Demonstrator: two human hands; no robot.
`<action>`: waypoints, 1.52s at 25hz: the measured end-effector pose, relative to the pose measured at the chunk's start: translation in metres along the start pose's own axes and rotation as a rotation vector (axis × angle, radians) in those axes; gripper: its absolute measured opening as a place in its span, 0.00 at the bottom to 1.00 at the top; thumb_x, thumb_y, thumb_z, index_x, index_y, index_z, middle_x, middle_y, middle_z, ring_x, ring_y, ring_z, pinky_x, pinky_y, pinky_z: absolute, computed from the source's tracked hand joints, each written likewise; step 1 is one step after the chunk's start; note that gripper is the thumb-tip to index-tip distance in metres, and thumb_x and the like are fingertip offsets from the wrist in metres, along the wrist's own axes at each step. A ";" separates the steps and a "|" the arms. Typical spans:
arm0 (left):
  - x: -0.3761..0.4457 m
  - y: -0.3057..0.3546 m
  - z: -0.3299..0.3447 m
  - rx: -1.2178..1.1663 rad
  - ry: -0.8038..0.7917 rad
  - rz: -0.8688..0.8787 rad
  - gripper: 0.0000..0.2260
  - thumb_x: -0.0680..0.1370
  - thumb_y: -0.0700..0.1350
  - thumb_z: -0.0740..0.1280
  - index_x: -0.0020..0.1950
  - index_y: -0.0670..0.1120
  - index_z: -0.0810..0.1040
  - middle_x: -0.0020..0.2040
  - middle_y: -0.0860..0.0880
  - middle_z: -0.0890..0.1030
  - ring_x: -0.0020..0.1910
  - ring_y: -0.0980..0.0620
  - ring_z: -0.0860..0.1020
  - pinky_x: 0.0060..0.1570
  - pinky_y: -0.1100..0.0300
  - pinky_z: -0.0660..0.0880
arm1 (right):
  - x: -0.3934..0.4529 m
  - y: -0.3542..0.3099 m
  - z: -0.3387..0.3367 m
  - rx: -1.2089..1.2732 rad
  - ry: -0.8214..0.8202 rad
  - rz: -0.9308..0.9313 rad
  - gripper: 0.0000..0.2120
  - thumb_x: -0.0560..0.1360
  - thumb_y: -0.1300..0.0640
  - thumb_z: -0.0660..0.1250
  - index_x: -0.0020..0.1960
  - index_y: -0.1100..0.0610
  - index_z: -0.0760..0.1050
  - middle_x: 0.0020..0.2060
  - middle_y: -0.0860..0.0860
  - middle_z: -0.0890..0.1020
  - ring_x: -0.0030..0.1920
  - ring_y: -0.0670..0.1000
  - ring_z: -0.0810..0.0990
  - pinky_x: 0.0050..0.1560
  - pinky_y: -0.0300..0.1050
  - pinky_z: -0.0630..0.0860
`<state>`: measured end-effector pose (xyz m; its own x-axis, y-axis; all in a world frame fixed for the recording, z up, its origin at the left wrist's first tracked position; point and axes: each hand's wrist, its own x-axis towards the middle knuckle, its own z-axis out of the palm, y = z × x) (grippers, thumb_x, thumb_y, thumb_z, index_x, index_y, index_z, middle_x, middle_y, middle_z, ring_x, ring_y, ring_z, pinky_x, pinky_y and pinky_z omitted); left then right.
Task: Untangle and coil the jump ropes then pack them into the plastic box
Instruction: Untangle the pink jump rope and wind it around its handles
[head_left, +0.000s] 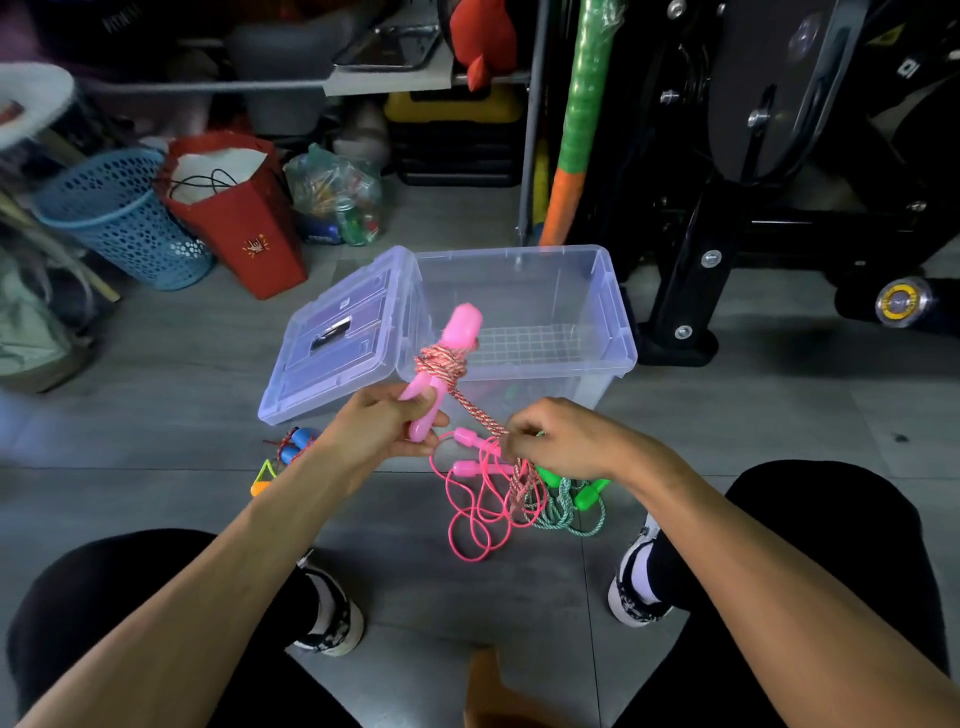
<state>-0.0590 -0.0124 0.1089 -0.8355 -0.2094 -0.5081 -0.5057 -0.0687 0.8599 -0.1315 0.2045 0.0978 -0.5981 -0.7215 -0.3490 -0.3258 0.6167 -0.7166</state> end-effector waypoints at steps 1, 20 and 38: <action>0.000 -0.001 0.003 0.069 0.029 0.017 0.10 0.80 0.42 0.65 0.56 0.38 0.79 0.43 0.42 0.82 0.32 0.52 0.79 0.34 0.61 0.79 | 0.000 0.001 0.001 -0.010 -0.019 0.001 0.15 0.76 0.48 0.65 0.36 0.58 0.74 0.28 0.48 0.73 0.29 0.47 0.68 0.32 0.45 0.65; 0.003 0.032 0.009 -0.048 -0.046 0.207 0.06 0.79 0.41 0.65 0.48 0.43 0.82 0.33 0.43 0.78 0.34 0.50 0.73 0.30 0.63 0.66 | 0.011 -0.004 0.007 0.725 -0.052 0.086 0.12 0.69 0.52 0.66 0.52 0.50 0.81 0.47 0.50 0.82 0.53 0.52 0.80 0.59 0.46 0.71; 0.028 0.008 -0.001 1.423 0.357 0.082 0.12 0.76 0.45 0.65 0.59 0.44 0.76 0.56 0.42 0.79 0.56 0.39 0.78 0.49 0.52 0.73 | -0.005 -0.030 -0.022 0.013 0.079 0.005 0.16 0.80 0.48 0.61 0.37 0.53 0.78 0.32 0.55 0.77 0.33 0.49 0.71 0.35 0.47 0.70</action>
<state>-0.0861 -0.0200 0.1015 -0.8823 -0.4046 -0.2405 -0.4181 0.9084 0.0058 -0.1346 0.1969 0.1347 -0.6561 -0.6906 -0.3043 -0.3132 0.6161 -0.7227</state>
